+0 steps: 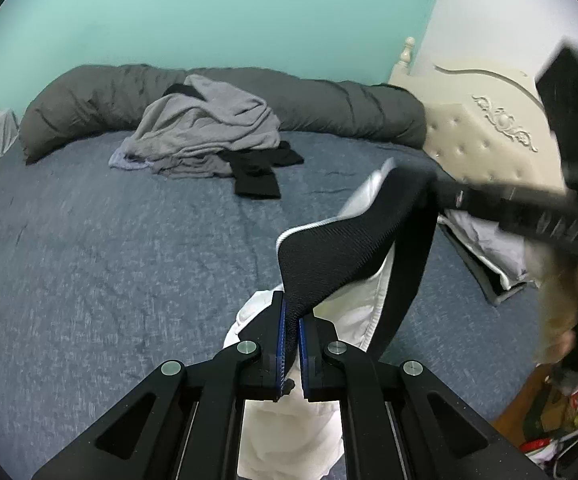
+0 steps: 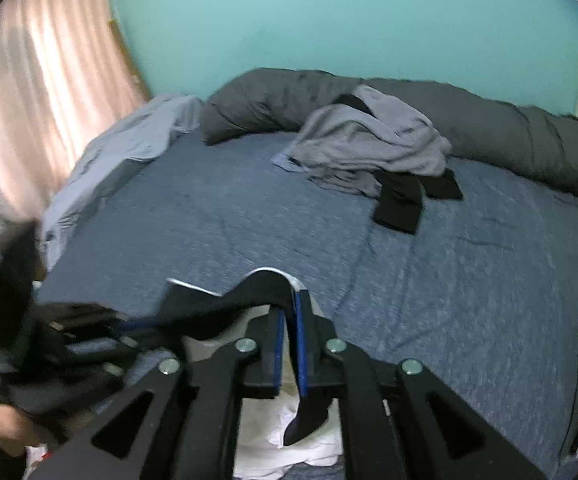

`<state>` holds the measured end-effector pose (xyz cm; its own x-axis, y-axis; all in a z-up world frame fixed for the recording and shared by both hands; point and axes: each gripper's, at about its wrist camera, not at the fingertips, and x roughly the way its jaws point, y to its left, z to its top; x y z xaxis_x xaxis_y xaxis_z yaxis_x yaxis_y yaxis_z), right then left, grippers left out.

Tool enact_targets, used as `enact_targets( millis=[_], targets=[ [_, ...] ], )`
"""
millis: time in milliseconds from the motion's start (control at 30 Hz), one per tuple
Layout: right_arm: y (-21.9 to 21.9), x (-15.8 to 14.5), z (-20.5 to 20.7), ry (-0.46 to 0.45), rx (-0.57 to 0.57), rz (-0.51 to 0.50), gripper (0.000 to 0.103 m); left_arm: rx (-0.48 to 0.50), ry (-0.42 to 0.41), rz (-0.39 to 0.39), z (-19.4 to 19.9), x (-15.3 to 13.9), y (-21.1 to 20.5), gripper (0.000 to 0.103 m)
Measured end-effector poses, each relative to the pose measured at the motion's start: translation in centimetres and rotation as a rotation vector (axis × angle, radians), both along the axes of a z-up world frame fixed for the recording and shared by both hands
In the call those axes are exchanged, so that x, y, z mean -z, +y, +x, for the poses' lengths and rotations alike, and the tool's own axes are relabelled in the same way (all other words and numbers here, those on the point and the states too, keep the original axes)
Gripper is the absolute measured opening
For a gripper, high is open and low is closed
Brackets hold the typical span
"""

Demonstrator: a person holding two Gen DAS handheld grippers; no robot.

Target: Fold clothes

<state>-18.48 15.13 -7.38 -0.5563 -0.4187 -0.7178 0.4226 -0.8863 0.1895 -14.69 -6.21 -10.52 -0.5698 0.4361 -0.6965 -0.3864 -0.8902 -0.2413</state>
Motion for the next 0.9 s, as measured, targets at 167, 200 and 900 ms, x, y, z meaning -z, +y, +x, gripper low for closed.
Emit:
enact_targets(
  millis=[167,200,900],
  targets=[
    [2.0,4.5,-0.4,-0.049,0.069,-0.047,0.036,-0.027,-0.035,-0.008,-0.9,0.8,-0.6,0.006],
    [2.2,5.2,-0.4,-0.057,0.078,-0.052,0.037,-0.028,-0.036,-0.01,-1.0,1.0,-0.6,0.006],
    [4.5,20.1,-0.7,-0.194,0.129,-0.076,0.043,-0.021,-0.037,-0.026,-1.5,3.0,-1.5,0.006]
  ],
)
